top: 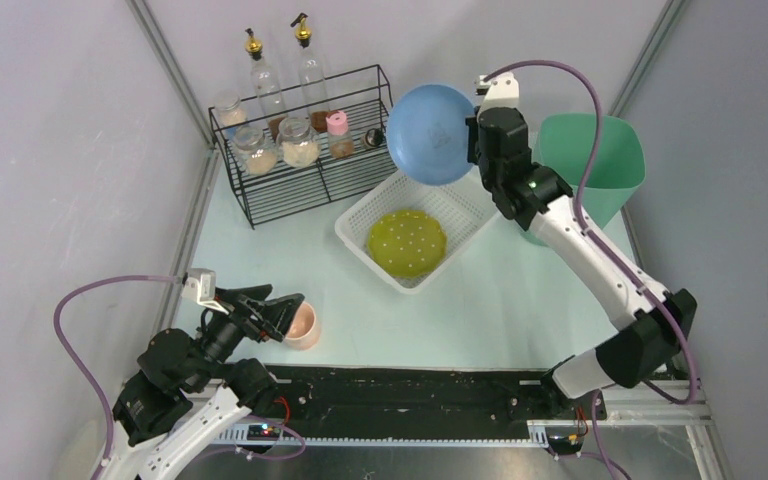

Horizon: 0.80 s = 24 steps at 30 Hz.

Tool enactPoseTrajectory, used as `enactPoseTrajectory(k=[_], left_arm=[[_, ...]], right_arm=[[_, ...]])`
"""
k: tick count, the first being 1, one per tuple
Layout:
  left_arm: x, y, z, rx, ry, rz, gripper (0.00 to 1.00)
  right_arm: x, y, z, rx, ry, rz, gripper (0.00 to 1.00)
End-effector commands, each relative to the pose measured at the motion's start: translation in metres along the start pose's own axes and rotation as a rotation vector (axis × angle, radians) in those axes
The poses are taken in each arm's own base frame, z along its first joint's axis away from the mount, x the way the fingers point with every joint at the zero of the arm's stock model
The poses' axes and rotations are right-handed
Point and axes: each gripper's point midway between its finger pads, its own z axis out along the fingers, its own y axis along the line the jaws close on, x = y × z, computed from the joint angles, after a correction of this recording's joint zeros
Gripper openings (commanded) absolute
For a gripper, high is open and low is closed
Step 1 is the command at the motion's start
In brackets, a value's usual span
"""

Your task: Clear the kitchen counter

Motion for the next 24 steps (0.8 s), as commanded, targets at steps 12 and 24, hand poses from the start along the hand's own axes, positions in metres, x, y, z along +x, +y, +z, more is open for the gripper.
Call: enactPoseTrajectory(k=[12,24], left_arm=[[-0.02,-0.004,-0.018,0.058,-0.117,-0.045,0.98],[-0.021,-0.005,-0.02,0.066,-0.121,-0.046,0.98]], right_arm=[[0.141,0.055,0.031,-0.157,0.508,0.242,0.0],[0.218,0.072,0.027,-0.207,0.681,0.155,0.0]])
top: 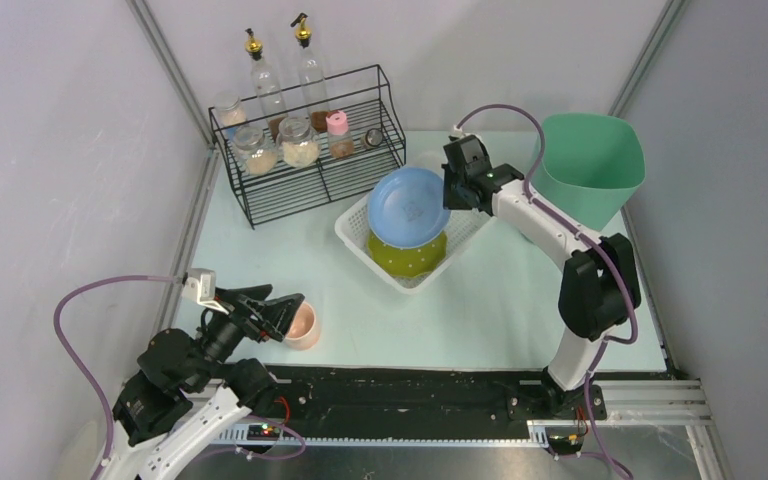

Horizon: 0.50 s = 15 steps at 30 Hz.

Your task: Clear the kitchen counter

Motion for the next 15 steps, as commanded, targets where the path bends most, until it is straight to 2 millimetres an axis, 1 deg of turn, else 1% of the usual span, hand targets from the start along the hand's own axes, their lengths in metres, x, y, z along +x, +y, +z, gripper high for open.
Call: enactPoseTrajectory(k=[1,7,11,15], left_arm=[[-0.02,-0.005,-0.02,0.064,-0.12,-0.047,0.98],[-0.021,-0.005,-0.021,0.067,-0.126,-0.048,0.98],[-0.021,-0.005,-0.021,0.068,-0.126,-0.049,0.98],[-0.021,-0.005,-0.021,0.067,-0.126,-0.048,0.98]], right_arm=[[0.012,0.007,0.004,-0.041,0.031,-0.028,0.0],[0.045,0.005,0.018,-0.034,0.108,-0.08,0.0],[0.063,0.012,0.026,-0.048,0.153,-0.121,0.0],[0.075,0.017,0.029,-0.042,0.18,-0.171,0.0]])
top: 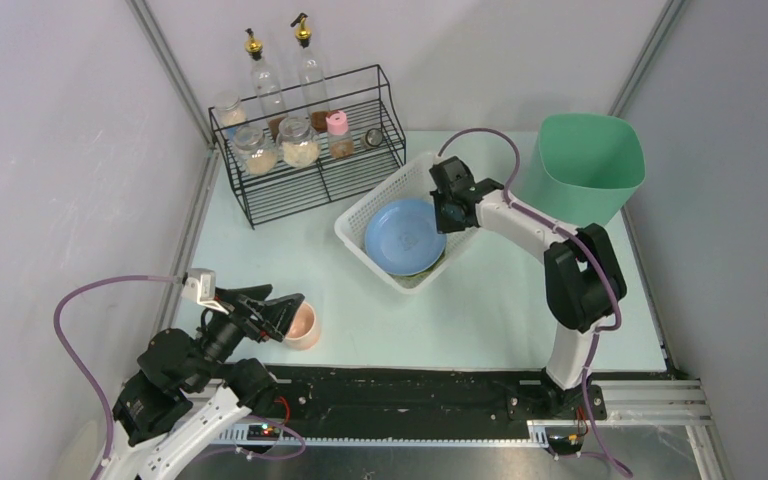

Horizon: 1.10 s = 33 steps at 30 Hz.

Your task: Clear the kitchen counter

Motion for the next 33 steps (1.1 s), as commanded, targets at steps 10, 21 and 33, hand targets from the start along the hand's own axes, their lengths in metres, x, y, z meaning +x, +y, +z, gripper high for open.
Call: enactPoseTrajectory(k=[10,21,33], left_arm=[[-0.022,-0.004,-0.021,0.066,-0.128,-0.048,0.98],[-0.022,-0.004,-0.021,0.064,-0.128,-0.05,0.98],[-0.022,-0.003,-0.02,0.058,-0.133,-0.053,0.98]], right_arm=[[0.021,0.01,0.004,0.039,0.049,-0.099,0.34],[-0.018,0.01,-0.052,0.097,-0.136,-0.108,0.58],[-0.031,0.092,-0.151,-0.095,-0.354,-0.24,0.62]])
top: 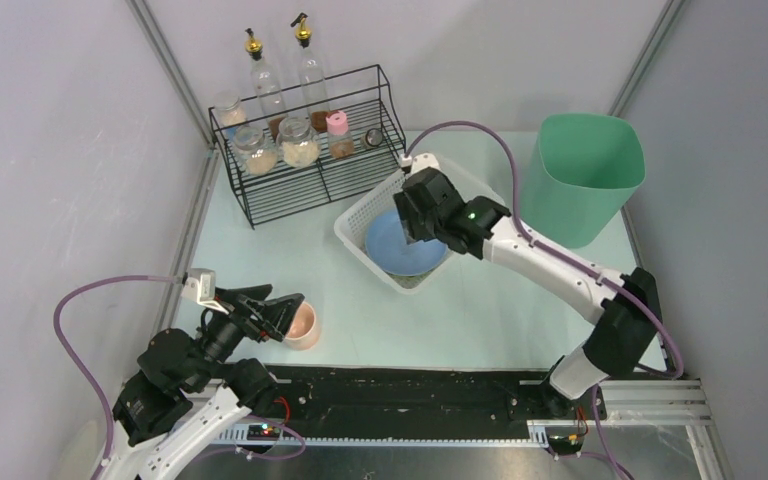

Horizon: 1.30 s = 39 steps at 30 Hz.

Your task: Clear the kitchen counter

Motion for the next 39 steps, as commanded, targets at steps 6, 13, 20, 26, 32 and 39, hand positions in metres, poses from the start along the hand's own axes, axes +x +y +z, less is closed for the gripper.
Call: enactPoseTrajectory(k=[6,13,20,26,32,39], left_arm=[[-0.023,-0.003,-0.022,0.06,-0.14,-0.054,0.98],[-0.027,-0.002,-0.026,0.068,-0.162,-0.061,0.98],[-0.026,-0.002,-0.025,0.062,-0.158,-0.06,0.98],[-0.028,-0.002,-0.028,0.068,-0.171,-0.064,0.98],[-0.029,-0.002,-0.029,0.072,-0.18,-0.066,0.98],[-0.029,-0.001,-0.029,0.07,-0.179,-0.069,0.98]], right_arm=[[-0.021,0.082,-0.059,-0.248,-0.132,-0.086,0.64],[0.01,0.158,-0.062,-0.491,-0.043,-0.093,0.64],[0.037,0.225,-0.047,-0.6,0.05,-0.132,0.64],[0.054,0.273,-0.042,-0.661,0.083,-0.148,0.64],[0.07,0.299,-0.028,-0.658,0.11,-0.156,0.64],[0.084,0.307,-0.003,-0.589,0.128,-0.164,0.63]])
